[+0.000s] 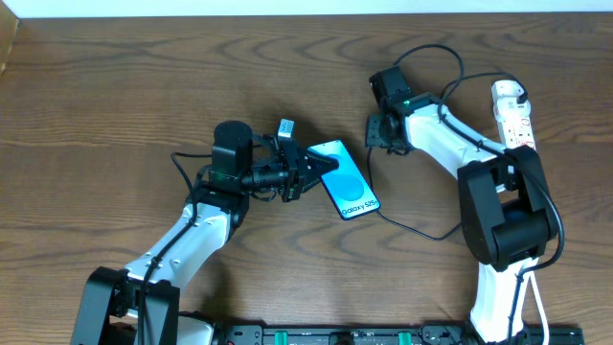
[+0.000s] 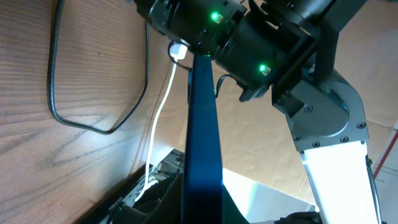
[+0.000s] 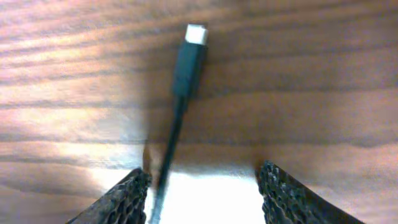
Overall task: Plug charger to phone and switch on socket
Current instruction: 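Grasp the black USB cable near its plug with the right gripper, then bring the cable plug with the right gripper to the phone's bottom port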
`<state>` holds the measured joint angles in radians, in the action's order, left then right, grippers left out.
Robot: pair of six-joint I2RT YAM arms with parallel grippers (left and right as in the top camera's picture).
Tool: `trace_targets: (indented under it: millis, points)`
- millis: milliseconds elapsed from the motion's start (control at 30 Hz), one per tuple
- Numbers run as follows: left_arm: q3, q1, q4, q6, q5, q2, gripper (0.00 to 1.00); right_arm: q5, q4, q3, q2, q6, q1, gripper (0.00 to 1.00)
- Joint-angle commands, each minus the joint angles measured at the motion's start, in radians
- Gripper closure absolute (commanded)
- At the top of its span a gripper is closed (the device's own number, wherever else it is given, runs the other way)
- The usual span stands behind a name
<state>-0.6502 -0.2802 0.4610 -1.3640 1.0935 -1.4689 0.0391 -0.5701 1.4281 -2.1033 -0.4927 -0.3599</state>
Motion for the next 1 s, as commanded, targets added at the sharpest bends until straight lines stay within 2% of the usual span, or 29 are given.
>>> trace_targets:
  millis: [0, 133, 433, 600, 767, 967]
  points:
    - [-0.012, 0.003, 0.013, 0.002, 0.014, 0.006, 0.92, -0.164, 0.004, -0.018, -0.092, -0.034, -0.001, 0.5]
    - [-0.012, 0.003, 0.013, 0.001, 0.014, 0.006, 0.92, -0.181, -0.017, -0.018, -0.13, -0.034, -0.016, 0.67]
    - [-0.012, 0.003, 0.013, 0.001, 0.018, 0.006, 0.92, -0.151, -0.062, -0.018, -0.163, -0.034, -0.032, 0.78]
    - [-0.012, 0.003, 0.013, 0.001, 0.018, 0.006, 0.93, -0.143, -0.062, -0.016, -0.163, -0.033, -0.005, 0.99]
    - [-0.012, 0.003, 0.013, 0.013, -0.012, 0.006, 0.92, -0.262, -0.074, 0.001, -0.117, 0.082, 0.077, 0.99]
    - [-0.012, 0.034, 0.024, 0.069, -0.108, 0.004, 0.93, -0.473, -0.129, 0.01, 0.035, 0.234, 0.189, 0.99]
